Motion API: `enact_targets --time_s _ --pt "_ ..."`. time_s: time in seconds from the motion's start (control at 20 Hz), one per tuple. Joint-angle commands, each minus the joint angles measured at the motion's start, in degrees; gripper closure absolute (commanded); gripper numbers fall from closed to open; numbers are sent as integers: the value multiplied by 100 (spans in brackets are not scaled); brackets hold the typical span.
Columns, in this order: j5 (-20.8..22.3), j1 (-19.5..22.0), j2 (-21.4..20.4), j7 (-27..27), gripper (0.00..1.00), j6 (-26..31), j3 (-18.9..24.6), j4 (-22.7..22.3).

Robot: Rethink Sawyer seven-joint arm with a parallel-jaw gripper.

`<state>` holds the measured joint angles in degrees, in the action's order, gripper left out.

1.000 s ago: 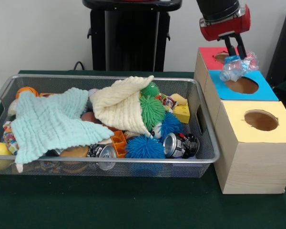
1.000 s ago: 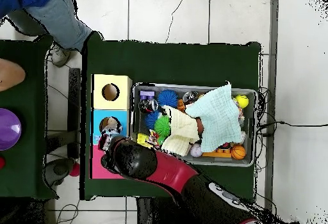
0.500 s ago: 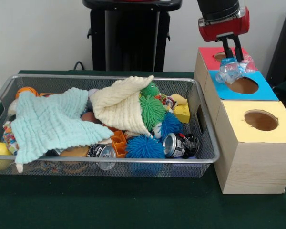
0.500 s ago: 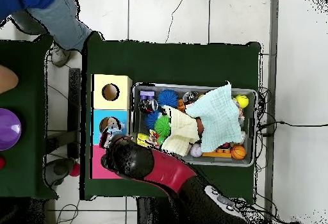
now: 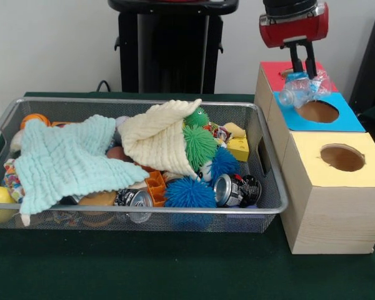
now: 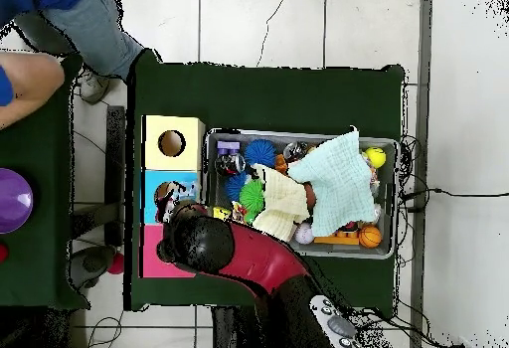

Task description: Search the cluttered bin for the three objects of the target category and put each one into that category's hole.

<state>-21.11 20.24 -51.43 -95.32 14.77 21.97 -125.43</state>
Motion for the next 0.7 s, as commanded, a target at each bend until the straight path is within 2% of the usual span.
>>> enact_targets --time_s 0.05,0.4,0.55,0.7 --pt "221 -281 -267 -1055 100 1078 -842 884" --pt "608 -1055 -267 -1419 100 1516 -1816 1445" --pt "635 -1268 -155 -1498 100 1352 -2096 1549" --pt "671 -1471 46 -1407 100 879 -2319 1572"
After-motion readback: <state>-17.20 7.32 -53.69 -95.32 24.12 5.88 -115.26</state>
